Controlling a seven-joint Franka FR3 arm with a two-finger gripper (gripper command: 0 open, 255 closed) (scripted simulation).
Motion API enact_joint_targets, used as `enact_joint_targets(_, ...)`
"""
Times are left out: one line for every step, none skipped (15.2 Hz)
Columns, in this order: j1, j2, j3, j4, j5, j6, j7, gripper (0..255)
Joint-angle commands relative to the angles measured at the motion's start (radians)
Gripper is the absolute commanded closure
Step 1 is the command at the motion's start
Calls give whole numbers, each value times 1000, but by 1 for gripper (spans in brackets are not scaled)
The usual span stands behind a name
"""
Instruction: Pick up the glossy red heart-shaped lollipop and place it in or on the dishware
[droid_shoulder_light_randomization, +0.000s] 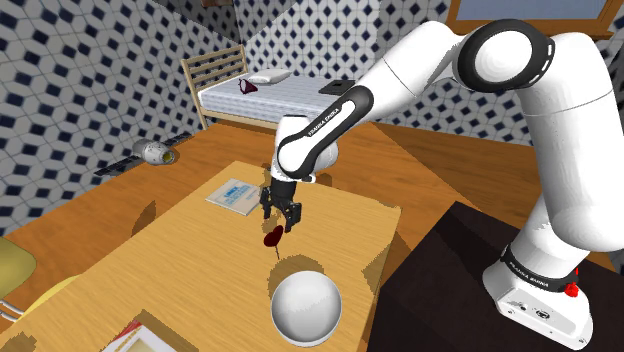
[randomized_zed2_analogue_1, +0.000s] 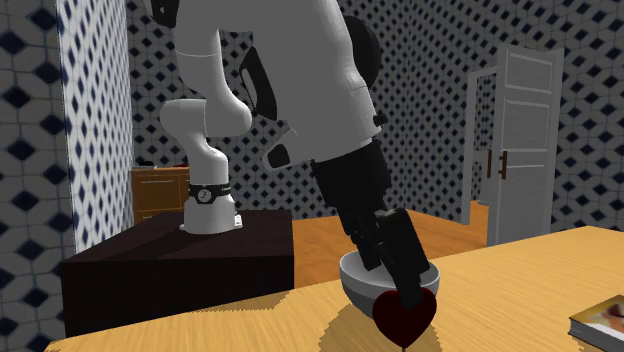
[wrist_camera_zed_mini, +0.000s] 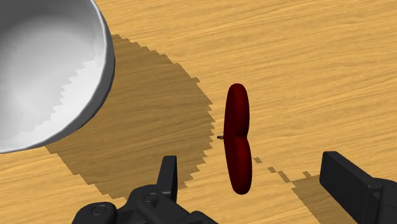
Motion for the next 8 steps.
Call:
enact_joint_targets(0, 0, 0, 0, 0, 0, 0, 0)
enact_joint_targets(0, 0, 0, 0, 0, 0, 0, 0)
enact_joint_targets(0, 0, 0, 0, 0, 0, 0, 255)
enact_joint_targets(0, 0, 0, 0, 0, 0, 0, 255)
enact_joint_targets(0, 0, 0, 0, 0, 0, 0, 255)
enact_joint_targets(0, 0, 0, 0, 0, 0, 0, 255)
enact_joint_targets(0, 0, 0, 0, 0, 0, 0, 255)
enact_joint_targets(0, 0, 0, 0, 0, 0, 0, 255)
